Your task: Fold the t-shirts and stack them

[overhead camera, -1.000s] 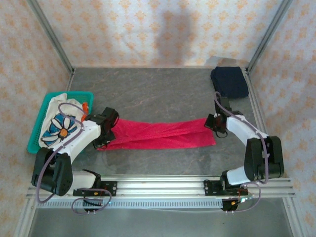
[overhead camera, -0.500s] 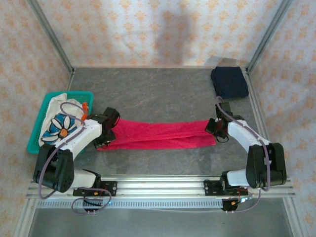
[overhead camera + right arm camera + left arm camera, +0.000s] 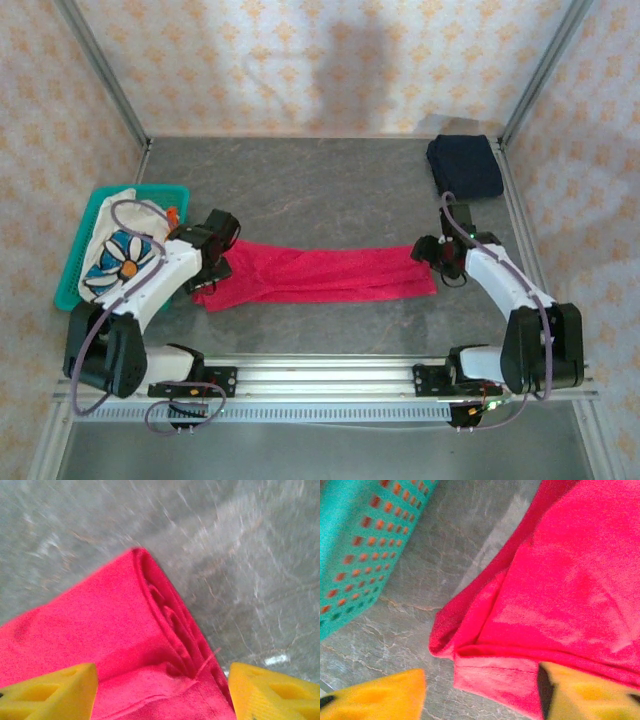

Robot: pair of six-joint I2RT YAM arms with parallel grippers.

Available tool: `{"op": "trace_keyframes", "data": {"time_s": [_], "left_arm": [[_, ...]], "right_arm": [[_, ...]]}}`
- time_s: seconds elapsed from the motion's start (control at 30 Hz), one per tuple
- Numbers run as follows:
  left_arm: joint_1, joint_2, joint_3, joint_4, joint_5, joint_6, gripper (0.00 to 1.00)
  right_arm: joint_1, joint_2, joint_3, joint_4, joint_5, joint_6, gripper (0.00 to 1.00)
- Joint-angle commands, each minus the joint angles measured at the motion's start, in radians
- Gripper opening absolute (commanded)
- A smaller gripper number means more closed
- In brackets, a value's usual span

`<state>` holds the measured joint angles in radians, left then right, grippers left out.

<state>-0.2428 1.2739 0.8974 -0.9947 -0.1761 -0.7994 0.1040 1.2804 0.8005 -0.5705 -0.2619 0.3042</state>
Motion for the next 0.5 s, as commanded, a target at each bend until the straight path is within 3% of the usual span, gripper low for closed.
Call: {"op": "trace_keyframes", "data": {"time_s": [0.0,0.07,0.23,0.47], "left_arm": [[-0.011,-0.042,0.055,-0.036,-0.031,-0.029,0.69],[-0.019,-0.01,0.066,0.009,0.023,-0.034,0.68],[-0.026,0.077,0.023,0.173,0.154,-0.076,0.53],[-0.044,0.034,-0.003,0.05,-0.027,-0.151,0.55]], "right_arm": [[0.065,0.011,0.072,-0.015,0.056,-0.042,0.71],[0.112,0.045,0.088,0.013,0.071,-0.033,0.71],[0.231,0.139,0.118,0.092,0.042,0.025,0.66],[0.413,0.222,0.157,0.205,-0.048,0.055,0.65]]}}
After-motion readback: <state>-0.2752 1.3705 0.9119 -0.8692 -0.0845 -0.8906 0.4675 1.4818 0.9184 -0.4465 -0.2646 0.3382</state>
